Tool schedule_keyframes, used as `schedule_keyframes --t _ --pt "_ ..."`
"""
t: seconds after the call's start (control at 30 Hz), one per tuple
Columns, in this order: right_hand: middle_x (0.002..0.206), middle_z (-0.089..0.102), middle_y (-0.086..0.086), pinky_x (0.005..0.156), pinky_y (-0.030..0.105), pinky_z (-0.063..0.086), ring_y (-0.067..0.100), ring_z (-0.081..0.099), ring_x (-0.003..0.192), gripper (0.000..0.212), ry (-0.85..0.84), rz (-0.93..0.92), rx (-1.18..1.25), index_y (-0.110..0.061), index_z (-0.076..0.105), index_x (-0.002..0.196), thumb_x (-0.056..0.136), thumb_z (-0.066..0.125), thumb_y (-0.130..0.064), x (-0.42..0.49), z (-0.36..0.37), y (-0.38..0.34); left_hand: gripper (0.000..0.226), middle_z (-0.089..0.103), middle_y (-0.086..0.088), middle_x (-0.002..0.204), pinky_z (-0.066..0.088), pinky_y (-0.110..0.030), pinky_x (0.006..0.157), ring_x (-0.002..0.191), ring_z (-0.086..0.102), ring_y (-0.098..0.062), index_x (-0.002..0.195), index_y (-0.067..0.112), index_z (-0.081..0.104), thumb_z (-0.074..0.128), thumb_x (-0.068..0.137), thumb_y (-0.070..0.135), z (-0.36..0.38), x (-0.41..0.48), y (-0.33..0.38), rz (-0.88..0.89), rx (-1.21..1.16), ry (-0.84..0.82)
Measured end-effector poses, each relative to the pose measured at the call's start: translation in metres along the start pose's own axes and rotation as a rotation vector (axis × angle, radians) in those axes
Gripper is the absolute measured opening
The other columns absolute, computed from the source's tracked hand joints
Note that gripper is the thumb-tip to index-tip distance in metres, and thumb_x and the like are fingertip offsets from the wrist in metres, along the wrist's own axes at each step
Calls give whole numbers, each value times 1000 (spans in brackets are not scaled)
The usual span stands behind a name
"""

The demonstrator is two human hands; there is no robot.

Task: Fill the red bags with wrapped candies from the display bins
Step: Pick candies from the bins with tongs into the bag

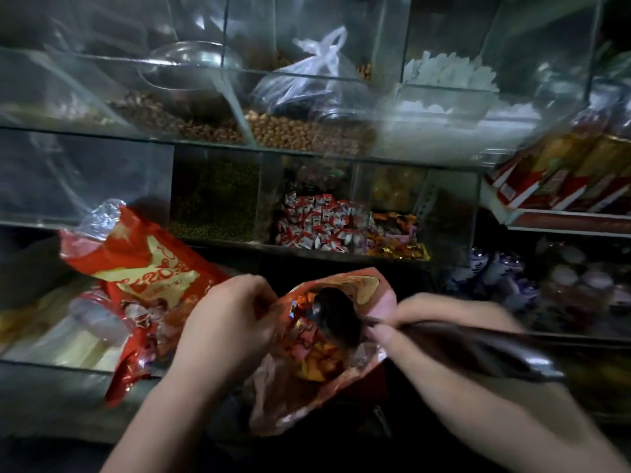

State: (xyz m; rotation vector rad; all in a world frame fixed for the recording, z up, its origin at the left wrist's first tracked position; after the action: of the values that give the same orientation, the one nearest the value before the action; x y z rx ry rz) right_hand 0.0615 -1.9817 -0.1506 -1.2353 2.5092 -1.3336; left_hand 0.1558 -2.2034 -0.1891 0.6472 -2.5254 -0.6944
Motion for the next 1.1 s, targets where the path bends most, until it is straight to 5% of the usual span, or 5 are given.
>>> schedule_keyframes --t 0.13,0.43,0.63,0.9,1.1 --pt "94 70 -13 90 25 55 2 69 90 21 -217 33 -104 -31 74 93 79 62 -42 12 60 18 27 56 12 67 43 -22 55 65 53 -4 66 20 60 80 70 3 -8 -2 -2 11 -90 233" --pt "96 68 -9 75 12 49 -1 66 85 9 -127 259 -7 -38 76 84 84 70 -44 22 75 55 21 57 13 69 40 -14 57 67 55 -3 70 18 66 81 74 5 6 4 -7 6 -148 289" --pt "77 75 -1 70 36 64 7 74 63 11 -93 485 171 -40 74 81 91 72 -44 20 88 63 19 56 15 70 41 -10 60 71 56 0 72 20 66 82 76 11 11 4 -7 12 -161 281" --pt "68 78 8 48 28 61 25 79 61 19 120 631 539 -25 73 84 94 72 -41 21 75 75 18 57 16 71 43 -11 61 74 58 -2 72 22 66 81 77 11 9 3 -8 23 -169 291" --pt "75 80 10 53 31 63 27 80 68 60 223 621 610 -6 74 92 74 68 -62 13 68 79 20 56 17 73 45 -15 59 73 57 -3 74 21 66 81 78 8 10 4 -7 23 -166 280"
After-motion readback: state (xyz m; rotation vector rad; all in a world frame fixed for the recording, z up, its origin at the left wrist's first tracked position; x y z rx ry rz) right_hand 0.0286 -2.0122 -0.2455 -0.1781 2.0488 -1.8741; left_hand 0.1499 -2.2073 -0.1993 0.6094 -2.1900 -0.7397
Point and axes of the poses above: each hand's wrist, its own x-axis towards the middle knuckle, its own z-axis out of the palm, y = z × x, the point moved 6 cm from there along x, towards the middle knuckle
